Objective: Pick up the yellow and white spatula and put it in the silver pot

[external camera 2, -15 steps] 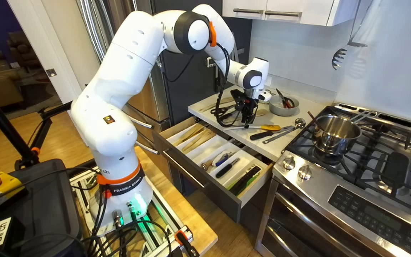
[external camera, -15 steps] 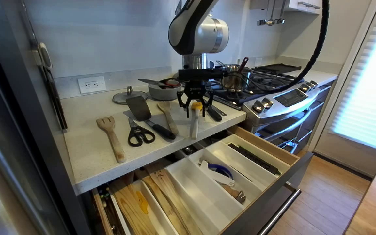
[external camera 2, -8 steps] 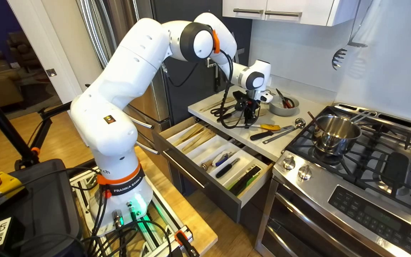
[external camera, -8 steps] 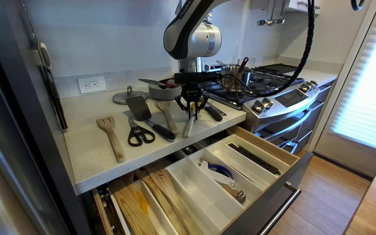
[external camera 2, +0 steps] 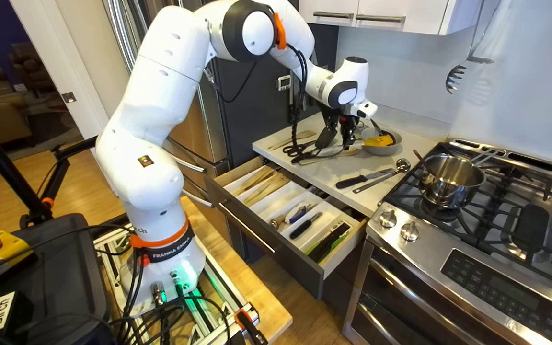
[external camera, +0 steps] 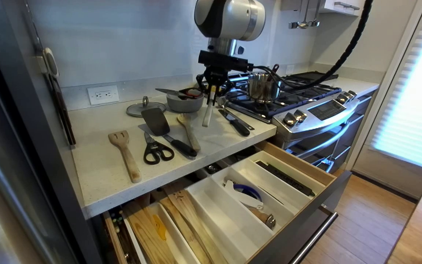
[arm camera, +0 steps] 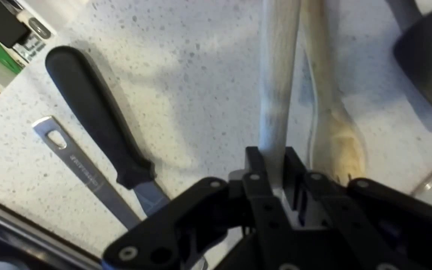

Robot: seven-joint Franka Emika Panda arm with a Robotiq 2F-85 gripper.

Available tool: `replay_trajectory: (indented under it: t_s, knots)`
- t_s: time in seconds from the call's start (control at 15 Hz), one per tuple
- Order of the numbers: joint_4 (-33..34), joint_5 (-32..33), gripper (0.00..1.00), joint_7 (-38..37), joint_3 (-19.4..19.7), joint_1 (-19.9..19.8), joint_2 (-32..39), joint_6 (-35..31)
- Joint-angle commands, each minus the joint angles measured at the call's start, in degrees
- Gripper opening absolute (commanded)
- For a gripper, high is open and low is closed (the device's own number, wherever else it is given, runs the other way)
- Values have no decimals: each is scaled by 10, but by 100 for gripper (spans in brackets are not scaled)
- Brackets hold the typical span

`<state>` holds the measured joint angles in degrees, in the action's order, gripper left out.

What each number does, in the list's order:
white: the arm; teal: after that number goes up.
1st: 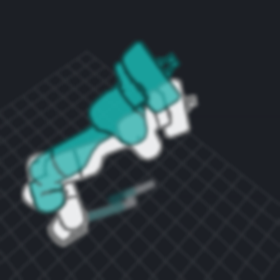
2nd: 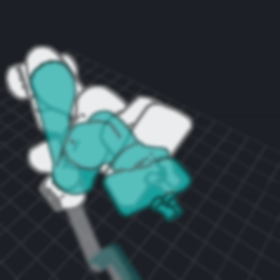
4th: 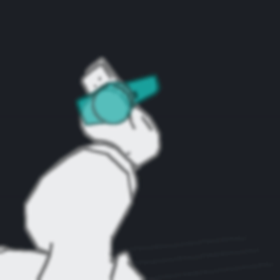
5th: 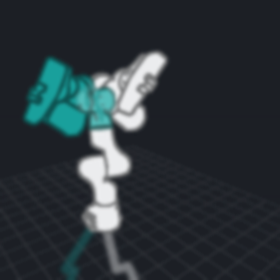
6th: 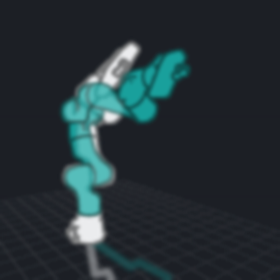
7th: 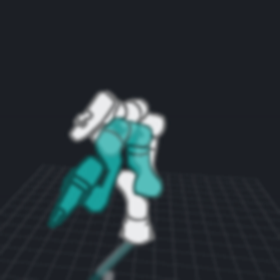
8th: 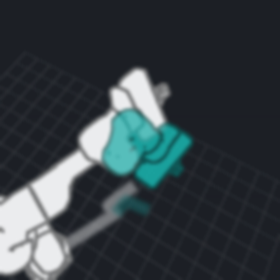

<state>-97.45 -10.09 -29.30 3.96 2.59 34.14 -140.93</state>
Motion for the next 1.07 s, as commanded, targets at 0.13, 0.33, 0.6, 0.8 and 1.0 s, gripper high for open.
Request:
replay_trajectory:
  t_s: [0.13,0.33,0.6,0.8,1.0]
  knots:
    - [-186,-180,4,130,-71,-84,-162,-152]
    - [-150,-175,17,129,-55,-71,-141,-140]
    - [-127,-294,4,179,-109,-114,-138,-125]
    - [-117,-409,4,227,-120,-163,-153,-96]
    - [-113,-520,4,272,-112,-212,-164,-57]
